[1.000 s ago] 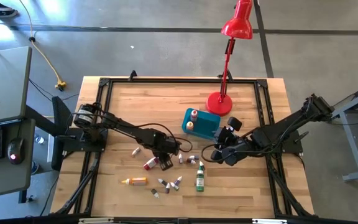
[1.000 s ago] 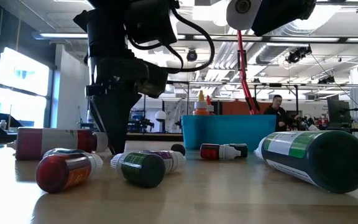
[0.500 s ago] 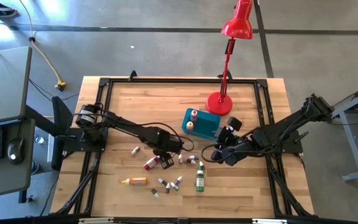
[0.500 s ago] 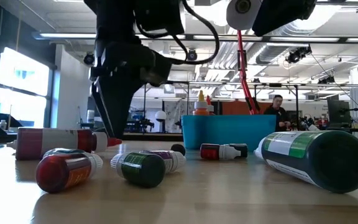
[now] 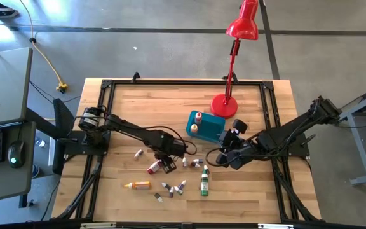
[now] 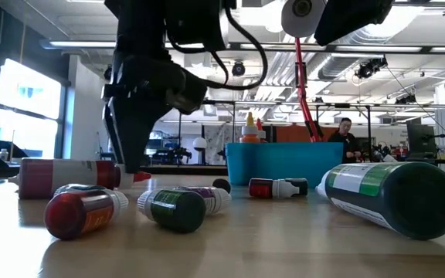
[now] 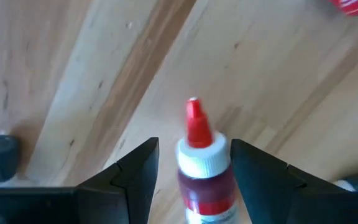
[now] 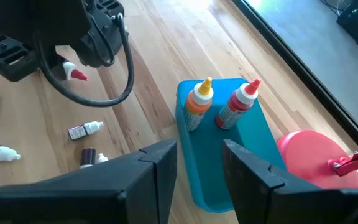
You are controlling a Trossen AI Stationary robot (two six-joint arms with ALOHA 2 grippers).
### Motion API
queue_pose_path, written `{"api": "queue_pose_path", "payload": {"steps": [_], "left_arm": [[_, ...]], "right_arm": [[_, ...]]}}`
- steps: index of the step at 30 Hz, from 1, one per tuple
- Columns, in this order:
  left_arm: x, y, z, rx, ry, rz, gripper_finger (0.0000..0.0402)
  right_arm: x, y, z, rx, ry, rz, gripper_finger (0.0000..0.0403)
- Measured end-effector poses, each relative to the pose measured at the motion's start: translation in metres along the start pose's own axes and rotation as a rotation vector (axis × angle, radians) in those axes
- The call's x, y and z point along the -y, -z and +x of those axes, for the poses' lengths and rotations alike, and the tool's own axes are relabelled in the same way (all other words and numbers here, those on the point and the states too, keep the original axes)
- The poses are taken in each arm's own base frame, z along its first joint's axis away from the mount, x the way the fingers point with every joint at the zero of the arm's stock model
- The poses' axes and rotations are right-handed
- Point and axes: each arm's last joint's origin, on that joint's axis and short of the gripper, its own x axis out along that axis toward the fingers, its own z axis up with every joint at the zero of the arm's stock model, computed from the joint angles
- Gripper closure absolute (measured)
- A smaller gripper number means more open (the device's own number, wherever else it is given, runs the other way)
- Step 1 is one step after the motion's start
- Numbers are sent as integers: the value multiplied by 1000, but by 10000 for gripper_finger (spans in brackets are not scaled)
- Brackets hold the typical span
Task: Pick & Place food coloring
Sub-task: Put the big red food coloring bottle into the blue container
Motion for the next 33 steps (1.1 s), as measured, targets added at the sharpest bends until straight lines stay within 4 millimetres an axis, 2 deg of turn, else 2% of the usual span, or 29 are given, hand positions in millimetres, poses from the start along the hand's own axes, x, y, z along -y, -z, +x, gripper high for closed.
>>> {"api": "queue_pose_path", "payload": {"steps": [11, 29, 33], "left_arm": [[1, -1, 13, -55, 3, -4, 204], [0, 1, 13, -73, 5, 29, 204], [-3, 4, 20, -76, 3, 29, 204]], "right_arm": [[0, 0, 0, -4, 2, -4, 283], [0, 0, 0, -4, 3, -4, 283], [0, 0, 0, -4, 3, -3, 283]]}}
